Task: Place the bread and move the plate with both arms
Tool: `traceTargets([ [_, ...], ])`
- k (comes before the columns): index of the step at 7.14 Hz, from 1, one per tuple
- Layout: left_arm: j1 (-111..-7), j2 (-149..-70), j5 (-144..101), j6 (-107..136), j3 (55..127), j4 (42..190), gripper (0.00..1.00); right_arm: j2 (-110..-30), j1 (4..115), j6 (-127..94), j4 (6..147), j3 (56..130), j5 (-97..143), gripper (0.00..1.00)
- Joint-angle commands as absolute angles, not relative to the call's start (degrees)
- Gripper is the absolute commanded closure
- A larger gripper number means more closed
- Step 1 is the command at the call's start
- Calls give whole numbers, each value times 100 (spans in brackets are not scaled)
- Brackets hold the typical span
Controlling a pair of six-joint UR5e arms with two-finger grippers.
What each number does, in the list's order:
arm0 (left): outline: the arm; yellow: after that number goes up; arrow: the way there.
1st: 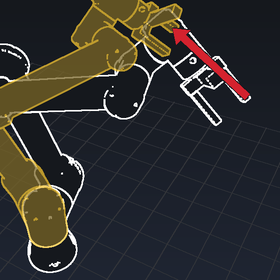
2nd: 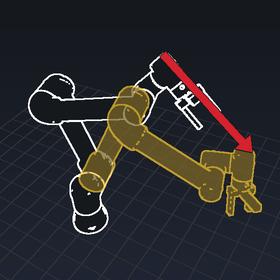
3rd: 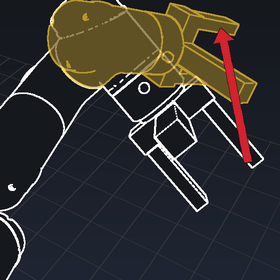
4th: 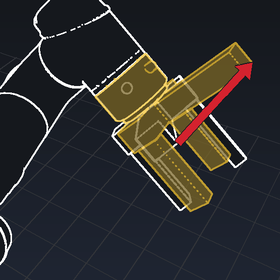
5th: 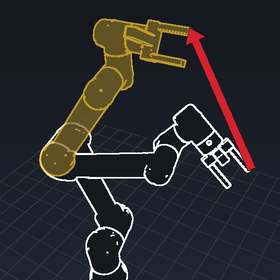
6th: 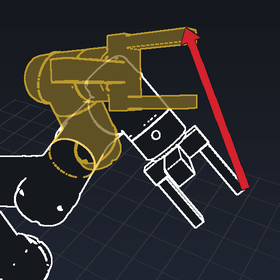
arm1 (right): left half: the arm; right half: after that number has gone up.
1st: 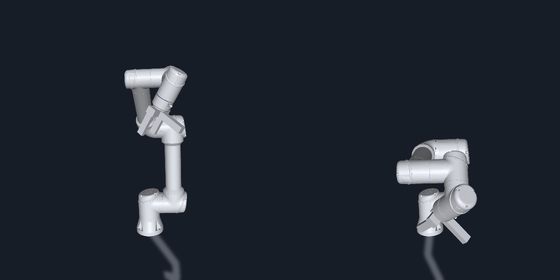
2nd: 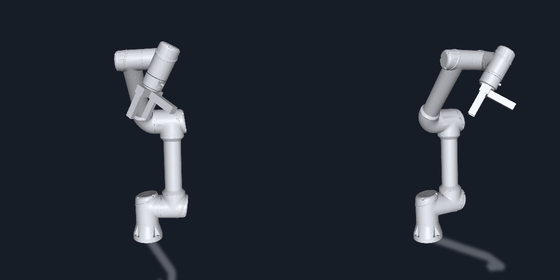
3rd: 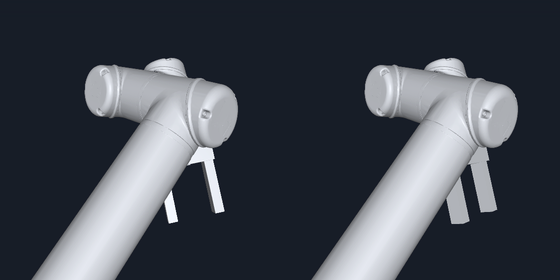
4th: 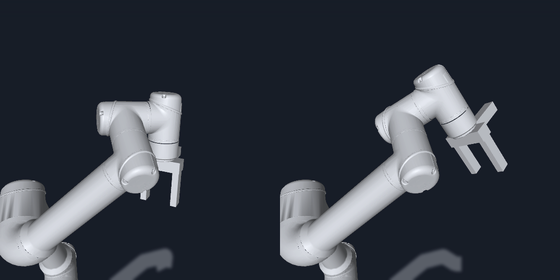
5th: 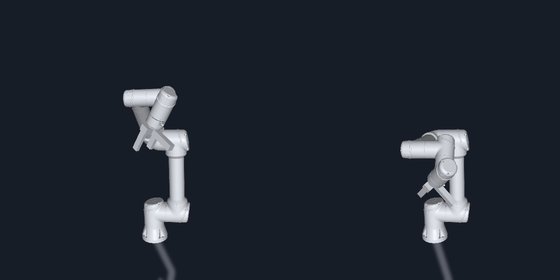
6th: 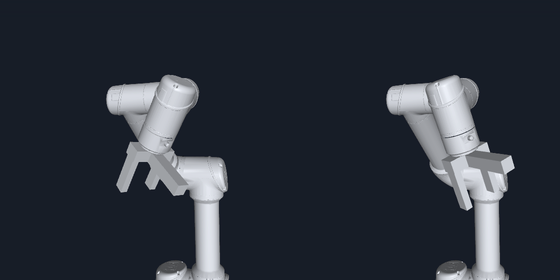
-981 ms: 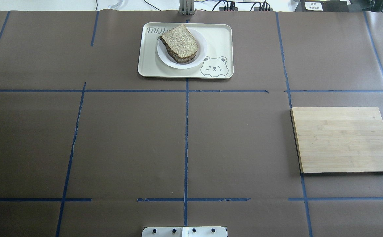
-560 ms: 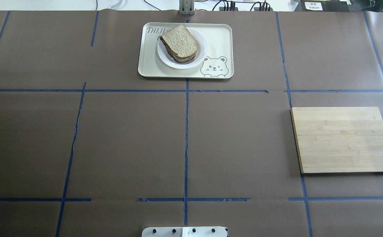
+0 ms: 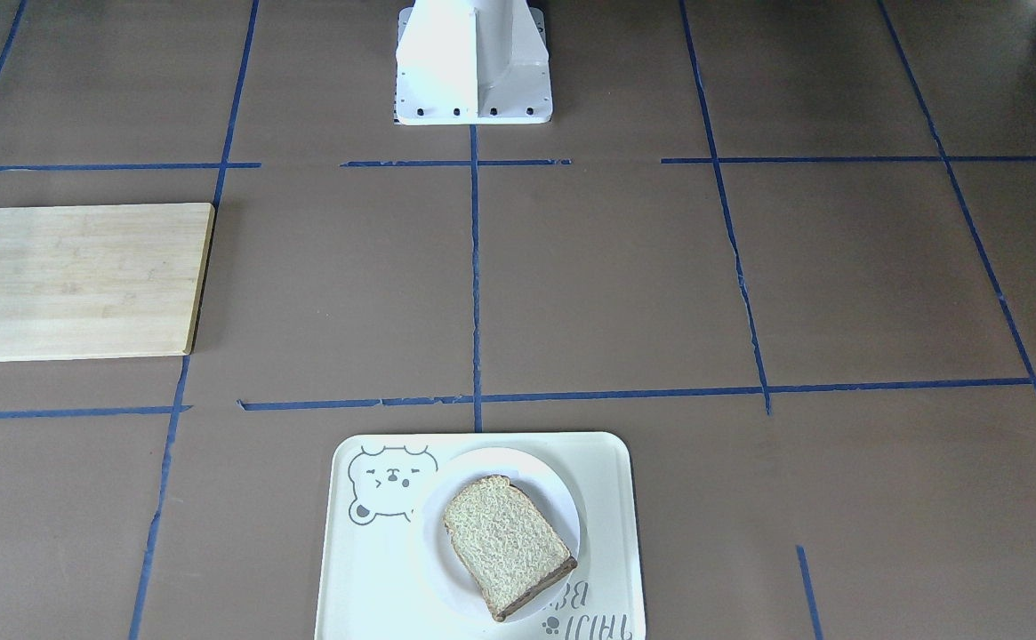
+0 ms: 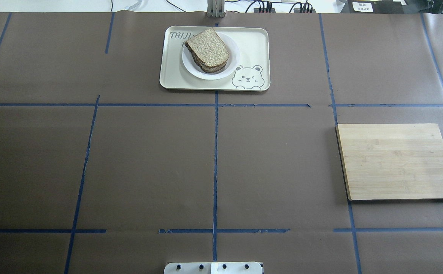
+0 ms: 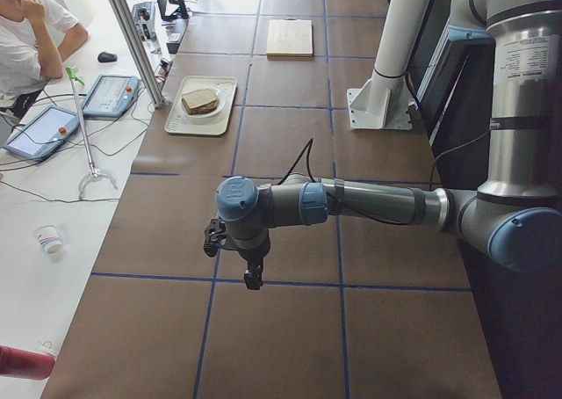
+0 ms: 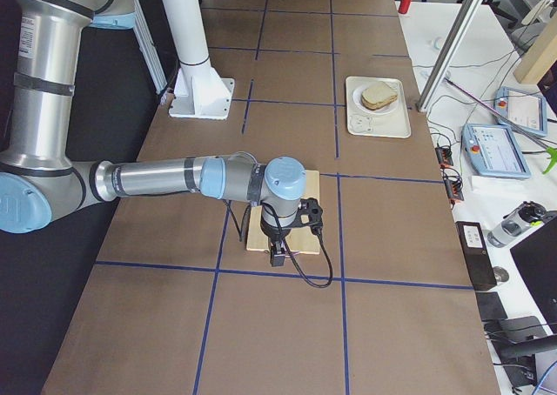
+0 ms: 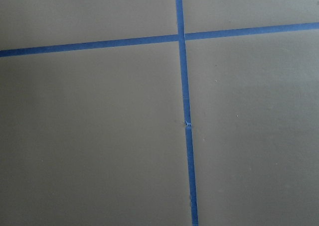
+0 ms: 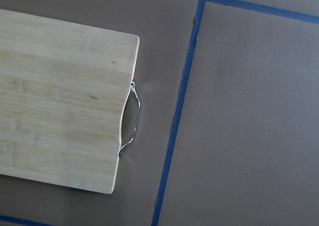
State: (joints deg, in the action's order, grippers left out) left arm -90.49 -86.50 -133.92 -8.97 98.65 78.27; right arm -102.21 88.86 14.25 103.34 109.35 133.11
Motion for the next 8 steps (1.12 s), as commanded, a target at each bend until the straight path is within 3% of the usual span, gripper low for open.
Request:
traceTargets([
  [1, -9053, -8622, -13395, -870, 9809, 7831, 0, -10230, 8886, 1433, 10336, 10916, 13307, 0],
  [8, -9044, -8649, -13403, -404, 9931, 7901, 0, -10239, 8886, 1450, 10327, 10819, 13307, 0],
])
